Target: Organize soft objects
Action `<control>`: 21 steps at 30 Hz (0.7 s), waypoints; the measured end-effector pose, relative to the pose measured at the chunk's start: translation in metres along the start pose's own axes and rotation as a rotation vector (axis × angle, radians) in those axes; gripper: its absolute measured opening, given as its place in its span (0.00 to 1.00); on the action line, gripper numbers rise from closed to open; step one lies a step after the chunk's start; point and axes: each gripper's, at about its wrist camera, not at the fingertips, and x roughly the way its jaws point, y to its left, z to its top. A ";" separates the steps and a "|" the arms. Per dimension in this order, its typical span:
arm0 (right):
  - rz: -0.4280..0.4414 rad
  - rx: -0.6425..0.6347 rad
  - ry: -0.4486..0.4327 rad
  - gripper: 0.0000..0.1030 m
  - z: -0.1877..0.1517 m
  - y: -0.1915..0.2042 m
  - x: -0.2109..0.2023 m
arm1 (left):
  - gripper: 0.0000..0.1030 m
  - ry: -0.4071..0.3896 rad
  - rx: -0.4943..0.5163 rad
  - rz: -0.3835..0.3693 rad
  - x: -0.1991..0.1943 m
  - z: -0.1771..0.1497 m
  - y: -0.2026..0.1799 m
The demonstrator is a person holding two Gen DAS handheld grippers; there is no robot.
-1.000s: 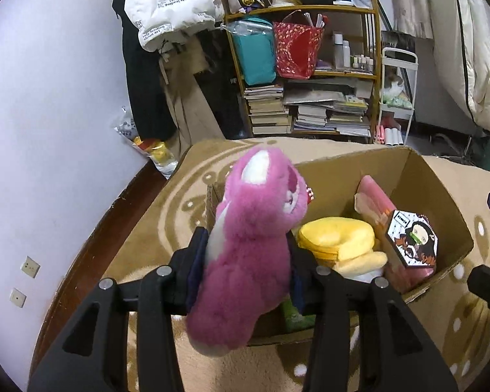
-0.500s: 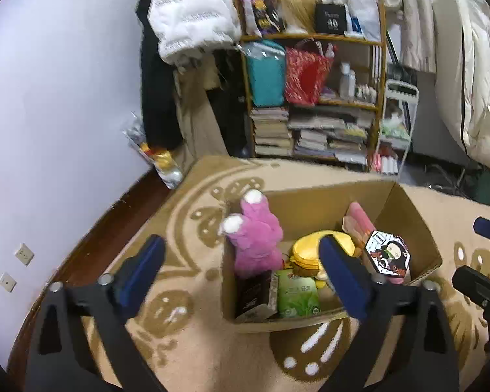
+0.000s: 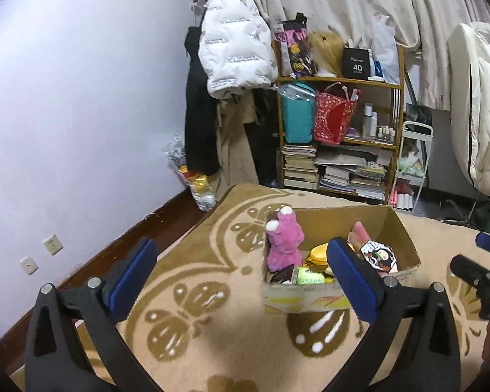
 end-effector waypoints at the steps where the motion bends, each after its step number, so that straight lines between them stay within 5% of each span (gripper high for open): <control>1: -0.008 0.000 -0.011 1.00 -0.002 0.000 -0.005 | 0.99 -0.008 0.003 0.012 -0.005 -0.001 0.001; 12: -0.046 0.031 -0.032 1.00 -0.027 -0.001 -0.030 | 0.99 -0.047 0.048 0.075 -0.041 -0.034 0.005; 21: -0.088 0.051 -0.035 1.00 -0.052 -0.003 -0.024 | 0.99 0.010 0.050 0.054 -0.030 -0.056 0.006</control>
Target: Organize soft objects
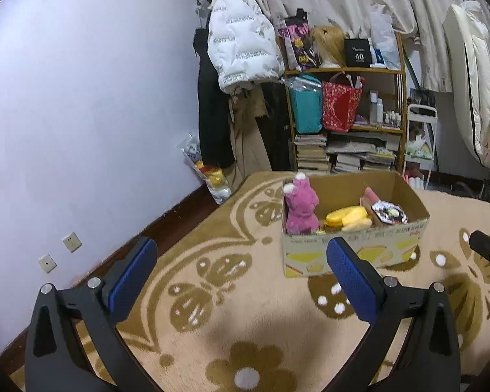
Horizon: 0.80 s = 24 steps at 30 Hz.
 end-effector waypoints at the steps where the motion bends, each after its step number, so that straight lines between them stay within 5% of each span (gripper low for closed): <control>1: -0.004 -0.002 0.001 1.00 -0.002 0.000 0.001 | 0.99 0.007 0.003 -0.001 0.002 -0.002 -0.001; 24: -0.019 -0.009 0.009 1.00 -0.002 -0.007 0.005 | 0.99 0.030 0.017 0.029 0.014 -0.019 0.000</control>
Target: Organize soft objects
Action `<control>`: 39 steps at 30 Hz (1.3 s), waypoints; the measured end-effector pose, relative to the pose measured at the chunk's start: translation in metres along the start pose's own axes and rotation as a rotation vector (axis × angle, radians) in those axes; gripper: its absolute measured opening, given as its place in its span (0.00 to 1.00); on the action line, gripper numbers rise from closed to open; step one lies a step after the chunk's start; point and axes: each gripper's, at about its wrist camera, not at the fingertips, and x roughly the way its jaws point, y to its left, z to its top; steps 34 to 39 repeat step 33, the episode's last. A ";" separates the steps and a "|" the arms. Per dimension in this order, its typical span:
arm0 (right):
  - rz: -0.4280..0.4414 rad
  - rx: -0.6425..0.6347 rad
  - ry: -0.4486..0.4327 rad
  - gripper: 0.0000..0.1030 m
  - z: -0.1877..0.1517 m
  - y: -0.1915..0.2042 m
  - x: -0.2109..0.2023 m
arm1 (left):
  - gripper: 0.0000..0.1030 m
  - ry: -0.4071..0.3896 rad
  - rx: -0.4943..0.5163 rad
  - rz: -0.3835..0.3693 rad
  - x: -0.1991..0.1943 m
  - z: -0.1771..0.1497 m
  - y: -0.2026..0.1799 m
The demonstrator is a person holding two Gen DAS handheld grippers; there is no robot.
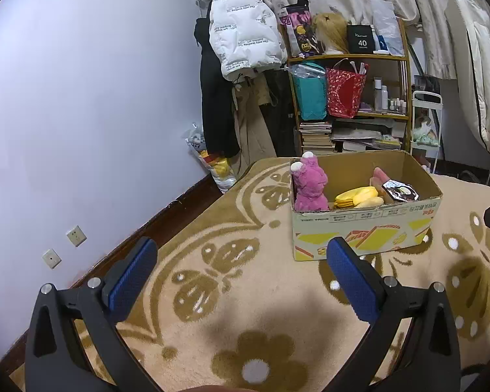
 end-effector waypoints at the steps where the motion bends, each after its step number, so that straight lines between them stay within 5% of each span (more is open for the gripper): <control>1: 0.000 0.000 0.001 1.00 0.000 0.000 0.000 | 0.99 0.000 0.001 -0.001 0.000 0.000 0.000; 39: 0.000 0.005 0.002 1.00 -0.003 -0.007 0.003 | 0.99 -0.007 0.004 -0.024 -0.003 0.001 -0.007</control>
